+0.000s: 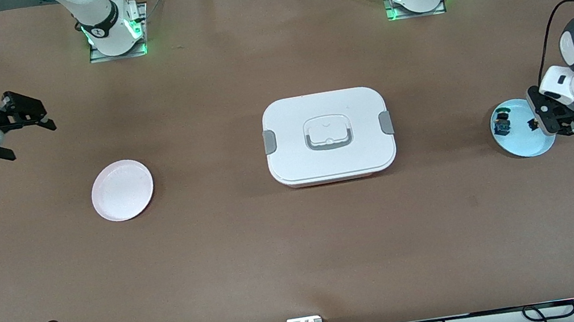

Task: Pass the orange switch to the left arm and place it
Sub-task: 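Lower the switch onto the blue plate and open the left gripper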

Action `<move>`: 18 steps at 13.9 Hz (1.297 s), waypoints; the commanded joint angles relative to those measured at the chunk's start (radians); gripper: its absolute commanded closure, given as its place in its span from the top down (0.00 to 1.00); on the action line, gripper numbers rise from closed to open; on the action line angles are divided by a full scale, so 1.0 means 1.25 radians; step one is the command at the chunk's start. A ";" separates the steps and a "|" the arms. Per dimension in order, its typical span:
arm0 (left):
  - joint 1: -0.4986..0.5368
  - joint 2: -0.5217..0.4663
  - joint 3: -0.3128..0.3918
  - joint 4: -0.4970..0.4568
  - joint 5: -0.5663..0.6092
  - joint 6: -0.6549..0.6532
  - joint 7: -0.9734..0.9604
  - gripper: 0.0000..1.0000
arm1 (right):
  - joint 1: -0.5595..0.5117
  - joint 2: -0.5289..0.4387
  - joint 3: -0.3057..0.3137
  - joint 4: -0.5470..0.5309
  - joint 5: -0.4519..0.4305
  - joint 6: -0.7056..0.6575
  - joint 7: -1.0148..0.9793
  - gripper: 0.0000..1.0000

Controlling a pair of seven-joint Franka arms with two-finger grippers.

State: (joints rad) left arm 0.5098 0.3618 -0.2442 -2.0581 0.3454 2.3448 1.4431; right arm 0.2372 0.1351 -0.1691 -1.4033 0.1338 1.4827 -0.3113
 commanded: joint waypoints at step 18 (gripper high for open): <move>0.076 0.047 -0.029 0.006 0.064 0.035 0.163 1.00 | -0.062 -0.092 0.060 -0.183 -0.128 0.105 0.069 1.00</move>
State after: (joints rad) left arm 0.5873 0.4798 -0.2549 -2.0527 0.4014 2.4573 1.6136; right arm 0.2351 0.0447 -0.1562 -1.6006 -0.0123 1.5929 -0.1835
